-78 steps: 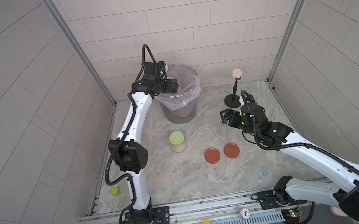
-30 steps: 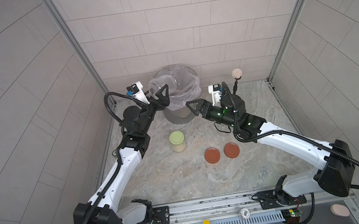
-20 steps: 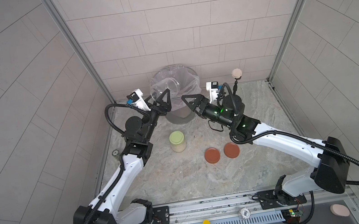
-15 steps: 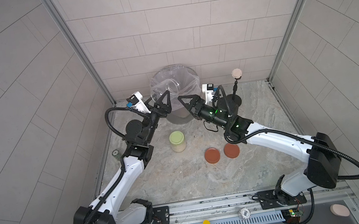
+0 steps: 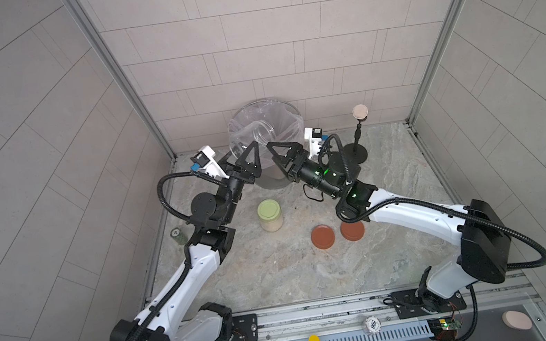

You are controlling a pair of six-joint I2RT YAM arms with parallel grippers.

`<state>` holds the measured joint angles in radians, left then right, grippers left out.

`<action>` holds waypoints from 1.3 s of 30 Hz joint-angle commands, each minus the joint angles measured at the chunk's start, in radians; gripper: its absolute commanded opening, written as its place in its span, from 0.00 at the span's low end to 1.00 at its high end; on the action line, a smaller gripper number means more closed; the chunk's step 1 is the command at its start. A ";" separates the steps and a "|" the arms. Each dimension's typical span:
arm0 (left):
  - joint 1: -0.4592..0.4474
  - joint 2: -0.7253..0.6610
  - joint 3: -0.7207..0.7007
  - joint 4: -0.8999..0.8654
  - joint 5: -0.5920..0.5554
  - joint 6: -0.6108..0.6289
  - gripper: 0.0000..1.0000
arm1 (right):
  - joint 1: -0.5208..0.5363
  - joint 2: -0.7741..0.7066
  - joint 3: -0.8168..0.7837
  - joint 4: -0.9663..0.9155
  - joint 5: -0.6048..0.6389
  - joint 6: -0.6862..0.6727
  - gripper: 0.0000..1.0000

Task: Empty moldy rice from jars
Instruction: Place the jar at the center of the board.

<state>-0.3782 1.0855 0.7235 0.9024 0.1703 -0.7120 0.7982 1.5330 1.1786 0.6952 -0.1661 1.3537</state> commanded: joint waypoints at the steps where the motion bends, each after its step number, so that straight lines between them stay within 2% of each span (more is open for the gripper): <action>1: -0.005 -0.024 -0.003 0.153 -0.007 -0.047 0.00 | 0.012 0.025 0.020 0.089 0.028 0.042 1.00; 5: -0.013 -0.027 -0.018 0.187 -0.006 -0.059 0.00 | 0.017 0.067 0.057 0.099 0.030 0.082 1.00; 9: -0.024 -0.022 -0.022 0.196 -0.003 -0.066 0.00 | 0.019 0.114 0.076 0.189 0.048 0.120 1.00; 29: -0.072 -0.003 -0.053 0.211 0.008 -0.076 0.00 | 0.019 0.190 0.122 0.350 0.062 0.134 0.99; 35: -0.076 0.009 -0.044 0.196 0.026 -0.076 0.00 | 0.019 0.193 0.131 0.328 0.047 0.110 0.92; 39: -0.078 0.018 -0.034 0.186 0.038 -0.078 0.00 | 0.019 0.176 0.125 0.284 0.043 0.075 0.78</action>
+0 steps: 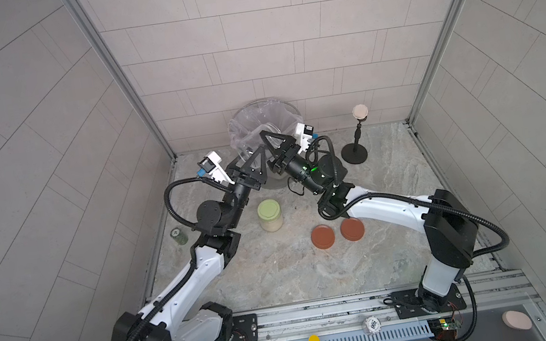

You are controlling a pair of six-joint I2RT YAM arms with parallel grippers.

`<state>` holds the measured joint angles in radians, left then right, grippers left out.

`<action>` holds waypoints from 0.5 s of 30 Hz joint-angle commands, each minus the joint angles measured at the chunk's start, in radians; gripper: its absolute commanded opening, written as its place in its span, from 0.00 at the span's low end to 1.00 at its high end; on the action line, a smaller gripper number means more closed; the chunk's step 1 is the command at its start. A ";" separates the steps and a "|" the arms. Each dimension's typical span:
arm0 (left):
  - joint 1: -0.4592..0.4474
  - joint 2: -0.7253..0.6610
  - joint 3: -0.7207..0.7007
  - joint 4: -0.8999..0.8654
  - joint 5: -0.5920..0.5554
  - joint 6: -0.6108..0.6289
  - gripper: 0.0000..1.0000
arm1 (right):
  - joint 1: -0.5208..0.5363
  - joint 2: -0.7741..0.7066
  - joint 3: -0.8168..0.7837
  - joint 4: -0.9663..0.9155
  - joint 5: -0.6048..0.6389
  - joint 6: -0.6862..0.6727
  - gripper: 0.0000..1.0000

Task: Empty moldy rice from jars
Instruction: Place the jar at the center of the board.

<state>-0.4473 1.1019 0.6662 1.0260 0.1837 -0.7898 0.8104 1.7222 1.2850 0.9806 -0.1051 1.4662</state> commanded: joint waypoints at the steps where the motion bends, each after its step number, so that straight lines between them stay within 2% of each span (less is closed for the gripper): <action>1: -0.010 0.004 0.028 0.058 0.030 0.000 0.01 | 0.007 -0.019 0.016 -0.014 -0.016 -0.048 0.72; 4: -0.009 0.009 0.040 0.036 0.031 -0.002 0.21 | 0.007 -0.043 0.019 -0.086 -0.008 -0.096 0.56; 7: -0.009 0.006 0.039 0.027 0.016 -0.002 0.43 | 0.007 -0.077 0.029 -0.193 0.008 -0.171 0.45; 8: -0.010 0.005 0.037 0.023 0.013 -0.001 0.57 | 0.007 -0.092 0.031 -0.221 0.014 -0.197 0.43; 9: -0.009 0.002 0.039 0.015 0.009 0.001 0.91 | 0.008 -0.106 0.033 -0.255 0.021 -0.232 0.42; 10: -0.010 0.000 0.039 0.012 0.008 0.003 1.00 | 0.009 -0.121 0.036 -0.294 0.029 -0.267 0.41; 15: -0.010 -0.020 0.048 -0.026 0.017 0.007 1.00 | 0.007 -0.181 0.070 -0.405 0.044 -0.411 0.37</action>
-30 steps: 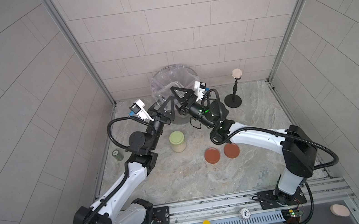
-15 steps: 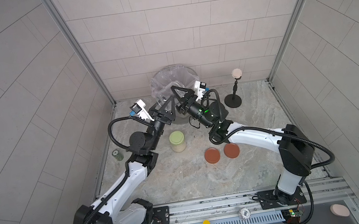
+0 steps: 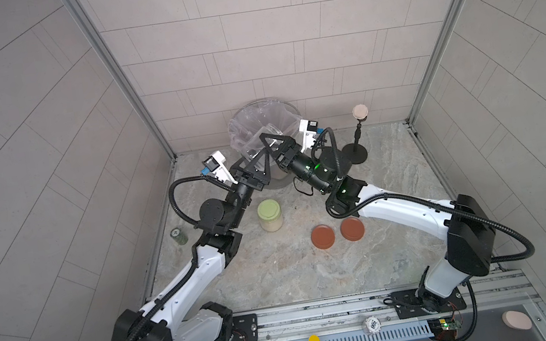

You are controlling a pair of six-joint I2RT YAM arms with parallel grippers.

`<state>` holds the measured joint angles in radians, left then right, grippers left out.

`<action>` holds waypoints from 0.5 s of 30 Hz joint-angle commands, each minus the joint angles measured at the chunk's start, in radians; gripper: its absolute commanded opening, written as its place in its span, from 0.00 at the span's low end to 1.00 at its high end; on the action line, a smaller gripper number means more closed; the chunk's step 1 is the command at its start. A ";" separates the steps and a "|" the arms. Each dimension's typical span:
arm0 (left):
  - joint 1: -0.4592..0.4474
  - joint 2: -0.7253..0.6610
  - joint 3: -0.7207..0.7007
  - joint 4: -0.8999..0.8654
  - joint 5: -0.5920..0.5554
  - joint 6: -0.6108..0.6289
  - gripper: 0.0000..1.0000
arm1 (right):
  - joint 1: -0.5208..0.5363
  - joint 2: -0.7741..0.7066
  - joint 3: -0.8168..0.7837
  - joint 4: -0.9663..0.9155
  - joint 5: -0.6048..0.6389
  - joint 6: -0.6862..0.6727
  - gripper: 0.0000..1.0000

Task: Empty moldy rice from jars
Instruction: Place the jar at the center of the board.

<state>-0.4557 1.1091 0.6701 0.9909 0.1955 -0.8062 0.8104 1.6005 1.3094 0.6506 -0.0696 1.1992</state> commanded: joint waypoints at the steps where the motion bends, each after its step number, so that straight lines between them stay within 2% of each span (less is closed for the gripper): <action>1: 0.000 -0.037 0.049 -0.016 0.009 0.024 1.00 | 0.007 -0.075 0.056 -0.105 0.011 -0.174 0.37; 6: 0.000 -0.119 0.068 -0.205 0.036 0.051 1.00 | 0.007 -0.148 0.134 -0.401 0.085 -0.329 0.35; 8: -0.001 -0.161 0.063 -0.323 0.010 0.062 1.00 | 0.006 -0.171 0.152 -0.491 0.115 -0.374 0.35; 15: -0.001 -0.294 0.026 -0.808 -0.211 0.110 1.00 | 0.006 -0.260 0.118 -0.743 0.244 -0.571 0.35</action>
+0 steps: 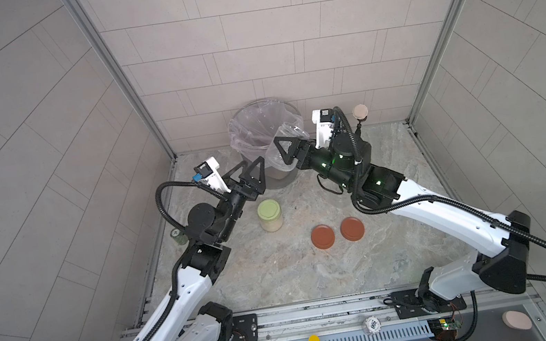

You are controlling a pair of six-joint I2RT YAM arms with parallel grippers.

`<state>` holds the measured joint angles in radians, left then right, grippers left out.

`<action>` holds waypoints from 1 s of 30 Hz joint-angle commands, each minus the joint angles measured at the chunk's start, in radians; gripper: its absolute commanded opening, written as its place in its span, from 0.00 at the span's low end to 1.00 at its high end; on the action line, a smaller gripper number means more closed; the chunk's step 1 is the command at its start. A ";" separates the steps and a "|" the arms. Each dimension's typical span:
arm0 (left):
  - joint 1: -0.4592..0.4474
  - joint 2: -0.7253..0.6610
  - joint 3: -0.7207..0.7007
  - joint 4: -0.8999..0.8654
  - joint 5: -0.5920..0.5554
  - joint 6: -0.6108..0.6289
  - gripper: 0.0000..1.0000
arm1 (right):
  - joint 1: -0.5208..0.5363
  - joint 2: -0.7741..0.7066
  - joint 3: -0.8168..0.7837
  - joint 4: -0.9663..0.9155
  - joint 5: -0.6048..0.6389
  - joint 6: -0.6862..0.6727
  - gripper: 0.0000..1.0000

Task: Empty moldy rice from jars
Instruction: Place the jar at the center of the board.

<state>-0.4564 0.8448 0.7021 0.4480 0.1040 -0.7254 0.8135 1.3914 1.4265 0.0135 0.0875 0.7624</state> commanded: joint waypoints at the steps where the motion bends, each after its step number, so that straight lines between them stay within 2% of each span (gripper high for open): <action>1: -0.001 -0.040 -0.013 -0.317 -0.153 0.024 1.00 | 0.004 -0.070 -0.034 -0.104 0.099 -0.165 0.35; 6: -0.001 -0.058 -0.045 -0.508 -0.273 -0.021 1.00 | 0.005 -0.132 -0.194 -0.115 0.156 -0.305 0.35; 9: -0.002 -0.061 -0.072 -0.570 -0.316 -0.035 1.00 | 0.006 -0.140 -0.270 -0.120 0.155 -0.393 0.35; 12: -0.002 -0.095 -0.101 -0.609 -0.353 -0.040 1.00 | 0.006 -0.133 -0.360 -0.048 0.149 -0.446 0.35; 15: -0.001 -0.103 -0.133 -0.658 -0.438 -0.104 1.00 | 0.006 -0.094 -0.406 -0.001 0.156 -0.478 0.35; 21: -0.001 -0.075 -0.183 -0.659 -0.431 -0.123 1.00 | 0.010 0.021 -0.468 0.146 0.150 -0.502 0.34; 22: -0.001 -0.035 -0.186 -0.659 -0.430 -0.125 1.00 | 0.015 0.043 -0.478 0.176 0.146 -0.513 0.35; 30: 0.005 0.004 -0.222 -0.679 -0.503 -0.164 1.00 | 0.029 0.166 -0.534 0.348 0.181 -0.540 0.35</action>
<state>-0.4564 0.8577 0.4999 -0.2115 -0.3347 -0.8600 0.8379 1.5517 0.8837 0.2108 0.2317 0.2523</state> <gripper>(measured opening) 0.998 0.894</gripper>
